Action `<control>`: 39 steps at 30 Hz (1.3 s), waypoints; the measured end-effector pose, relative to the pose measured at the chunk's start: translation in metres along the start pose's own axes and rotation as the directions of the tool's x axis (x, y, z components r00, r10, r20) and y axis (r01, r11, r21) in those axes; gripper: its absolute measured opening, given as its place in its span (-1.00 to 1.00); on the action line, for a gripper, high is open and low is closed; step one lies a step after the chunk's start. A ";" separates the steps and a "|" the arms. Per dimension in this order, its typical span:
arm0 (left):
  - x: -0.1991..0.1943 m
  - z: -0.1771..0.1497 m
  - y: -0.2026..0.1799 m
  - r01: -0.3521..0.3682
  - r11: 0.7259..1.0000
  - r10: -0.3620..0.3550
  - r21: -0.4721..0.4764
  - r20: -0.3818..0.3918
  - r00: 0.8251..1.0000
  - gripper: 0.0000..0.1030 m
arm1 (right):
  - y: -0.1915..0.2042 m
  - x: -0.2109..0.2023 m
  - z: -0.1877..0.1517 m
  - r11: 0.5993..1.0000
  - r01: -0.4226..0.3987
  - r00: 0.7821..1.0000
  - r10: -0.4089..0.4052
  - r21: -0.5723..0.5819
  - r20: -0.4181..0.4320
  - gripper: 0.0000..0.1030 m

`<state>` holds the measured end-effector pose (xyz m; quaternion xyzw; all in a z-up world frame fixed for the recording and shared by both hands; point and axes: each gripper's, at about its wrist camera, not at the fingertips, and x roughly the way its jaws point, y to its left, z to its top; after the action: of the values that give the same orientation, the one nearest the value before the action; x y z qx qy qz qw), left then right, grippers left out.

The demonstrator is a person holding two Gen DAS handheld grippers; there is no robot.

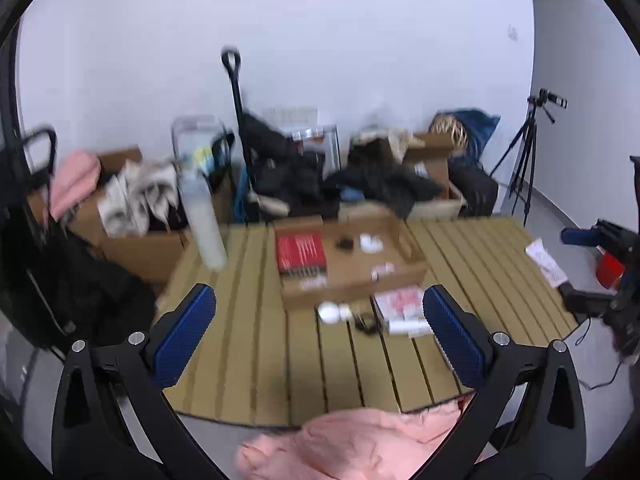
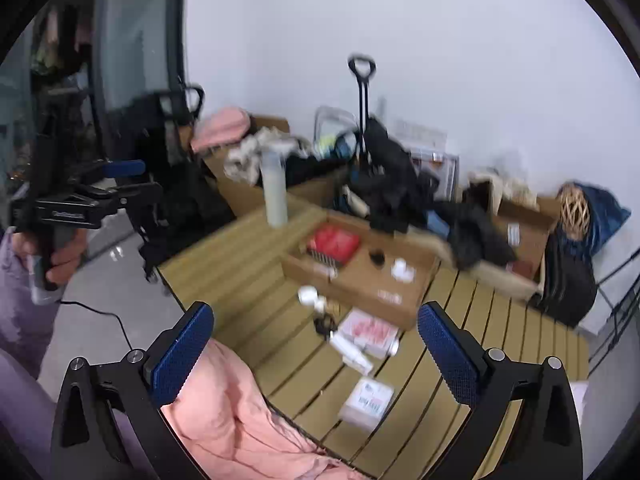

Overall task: Organize objects
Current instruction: 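Grasp the black cable with the left tool while the right tool grasps the white spray bottle, then place the cable in the tray with the left tool while the right tool places the spray bottle there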

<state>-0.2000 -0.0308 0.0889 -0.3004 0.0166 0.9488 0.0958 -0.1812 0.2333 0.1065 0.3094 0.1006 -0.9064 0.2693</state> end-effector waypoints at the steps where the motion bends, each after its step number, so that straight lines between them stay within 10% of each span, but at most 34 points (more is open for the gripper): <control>1: 0.017 -0.015 -0.002 0.009 1.000 -0.009 -0.014 -0.020 1.000 1.00 | 0.000 0.015 -0.013 1.000 0.005 1.000 -0.005 0.014 -0.007 1.00; 10: 0.163 -0.083 -0.026 0.094 0.992 -0.107 -0.081 -0.177 0.978 0.93 | -0.036 0.176 -0.092 0.985 0.037 0.978 0.000 0.169 -0.210 0.44; 21: 0.308 -0.094 -0.037 0.195 0.946 -0.287 -0.260 -0.382 0.878 0.56 | -0.072 0.267 -0.095 0.989 0.006 0.943 0.042 0.145 -0.330 0.28; 25: 0.326 -0.101 -0.052 0.200 0.955 -0.281 -0.219 -0.446 0.850 -0.13 | -0.079 0.287 -0.106 0.989 0.012 0.924 0.046 0.147 -0.380 -0.04; 39: 0.280 -0.092 -0.040 0.174 0.958 -0.252 -0.228 -0.378 0.891 -0.20 | -0.054 0.302 -0.114 1.000 -0.006 0.904 0.017 0.027 -0.427 -0.38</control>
<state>-0.3645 0.0484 -0.1456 -0.4973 -0.0868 0.8472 0.1655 -0.3539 0.1897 -0.1678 0.5041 0.1438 -0.8165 0.2420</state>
